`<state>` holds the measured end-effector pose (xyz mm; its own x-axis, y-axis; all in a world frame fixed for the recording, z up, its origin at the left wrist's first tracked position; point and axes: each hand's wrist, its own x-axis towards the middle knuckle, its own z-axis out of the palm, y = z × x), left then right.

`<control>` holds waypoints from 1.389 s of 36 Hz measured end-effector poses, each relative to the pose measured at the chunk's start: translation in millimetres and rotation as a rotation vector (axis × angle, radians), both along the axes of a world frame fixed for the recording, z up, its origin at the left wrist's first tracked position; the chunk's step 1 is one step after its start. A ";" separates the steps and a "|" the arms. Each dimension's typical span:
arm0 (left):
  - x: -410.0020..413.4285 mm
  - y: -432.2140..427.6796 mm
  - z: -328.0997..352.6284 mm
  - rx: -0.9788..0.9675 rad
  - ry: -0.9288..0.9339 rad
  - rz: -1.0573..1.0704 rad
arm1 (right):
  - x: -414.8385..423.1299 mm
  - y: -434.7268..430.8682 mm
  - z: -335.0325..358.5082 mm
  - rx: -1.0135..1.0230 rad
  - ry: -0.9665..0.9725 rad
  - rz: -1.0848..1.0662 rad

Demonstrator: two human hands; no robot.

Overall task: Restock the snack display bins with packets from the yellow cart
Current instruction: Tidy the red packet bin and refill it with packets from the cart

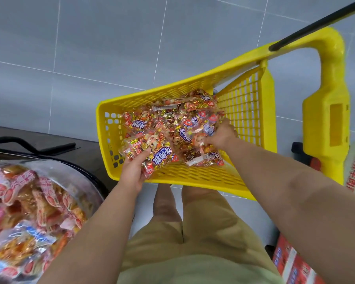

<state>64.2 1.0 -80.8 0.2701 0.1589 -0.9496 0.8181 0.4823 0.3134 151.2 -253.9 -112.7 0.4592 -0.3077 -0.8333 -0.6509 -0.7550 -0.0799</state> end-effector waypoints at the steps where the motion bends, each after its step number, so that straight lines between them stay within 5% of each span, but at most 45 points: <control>1: 0.0 1.3 0.3 0.000 -0.004 0.002 | -2.3 2.4 -0.2 0.001 0.002 0.002; 6: -0.4 4.8 5.3 0.033 0.004 0.014 | -19.2 12.5 9.2 0.085 -0.044 0.117; 17: -1.4 15.5 46.4 0.081 -0.034 0.023 | -47.1 18.3 52.1 0.291 -0.077 -0.222; 25: -23.9 46.2 78.7 0.117 -0.104 0.002 | -59.4 49.5 92.8 0.445 -0.035 -0.255; 38: -142.7 62.9 127.7 0.328 -0.171 0.383 | -69.1 120.1 126.5 0.703 0.032 -0.063; 50: -309.7 10.1 141.9 0.390 -0.031 0.831 | -143.6 179.4 118.0 0.658 0.103 0.385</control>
